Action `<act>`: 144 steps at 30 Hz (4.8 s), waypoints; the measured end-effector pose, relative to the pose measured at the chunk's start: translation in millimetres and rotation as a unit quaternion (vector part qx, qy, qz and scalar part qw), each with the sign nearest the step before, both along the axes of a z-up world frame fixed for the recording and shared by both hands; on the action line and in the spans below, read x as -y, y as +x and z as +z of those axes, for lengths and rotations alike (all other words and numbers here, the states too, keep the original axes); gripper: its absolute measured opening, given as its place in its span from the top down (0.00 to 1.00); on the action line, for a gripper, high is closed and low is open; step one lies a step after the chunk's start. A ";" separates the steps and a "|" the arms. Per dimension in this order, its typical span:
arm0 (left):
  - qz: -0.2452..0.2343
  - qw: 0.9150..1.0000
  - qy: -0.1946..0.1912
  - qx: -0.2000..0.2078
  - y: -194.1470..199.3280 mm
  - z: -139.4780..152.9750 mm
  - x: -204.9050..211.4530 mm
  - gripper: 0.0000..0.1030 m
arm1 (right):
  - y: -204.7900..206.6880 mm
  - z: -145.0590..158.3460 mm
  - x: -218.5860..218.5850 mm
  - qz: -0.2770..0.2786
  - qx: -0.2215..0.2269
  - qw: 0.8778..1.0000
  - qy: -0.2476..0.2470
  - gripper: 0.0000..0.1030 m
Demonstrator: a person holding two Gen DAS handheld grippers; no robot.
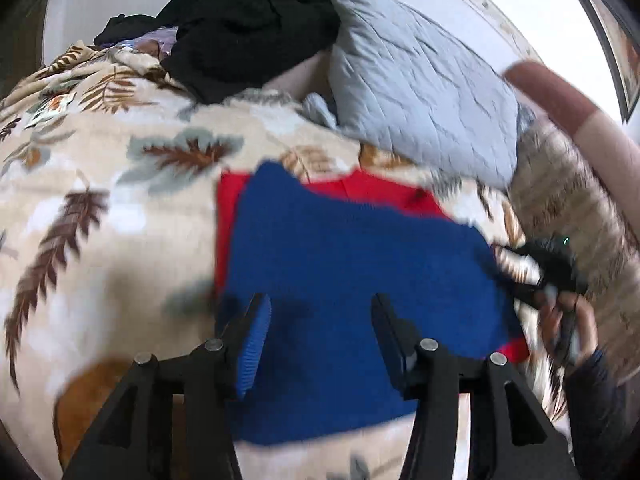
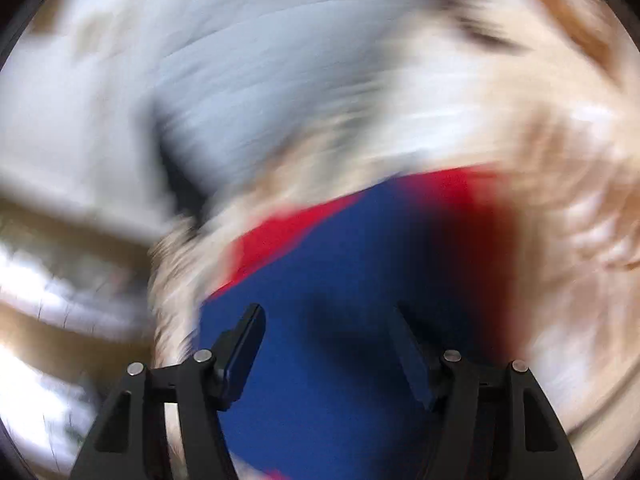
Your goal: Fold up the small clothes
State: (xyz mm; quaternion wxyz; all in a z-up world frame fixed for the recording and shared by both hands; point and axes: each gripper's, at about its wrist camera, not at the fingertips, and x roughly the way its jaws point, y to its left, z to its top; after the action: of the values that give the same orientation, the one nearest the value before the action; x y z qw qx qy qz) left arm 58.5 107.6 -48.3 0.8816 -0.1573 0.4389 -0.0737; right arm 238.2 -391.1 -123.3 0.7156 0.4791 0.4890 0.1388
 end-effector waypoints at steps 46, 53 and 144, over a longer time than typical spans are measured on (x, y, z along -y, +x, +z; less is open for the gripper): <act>0.063 0.994 0.073 -0.056 -43.1 -30.3 1.1 0.45 | -22.6 49.0 -55.9 0.069 0.059 0.994 -0.055 0.31; 0.071 0.993 0.078 -0.051 -52.7 -23.9 -9.8 0.45 | -10.0 23.6 -18.9 -0.024 0.027 0.997 -0.063 0.31; 0.064 0.989 0.117 -0.057 -92.6 3.4 30.8 0.44 | -170.4 14.8 -42.6 0.069 0.119 0.986 -0.096 0.29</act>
State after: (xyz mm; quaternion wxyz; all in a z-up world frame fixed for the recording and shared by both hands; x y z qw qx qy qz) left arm -34.1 76.8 -44.9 0.8705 -0.0848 0.4828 0.0433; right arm 67.7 -348.5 -108.6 0.7999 0.3536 0.4435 0.1960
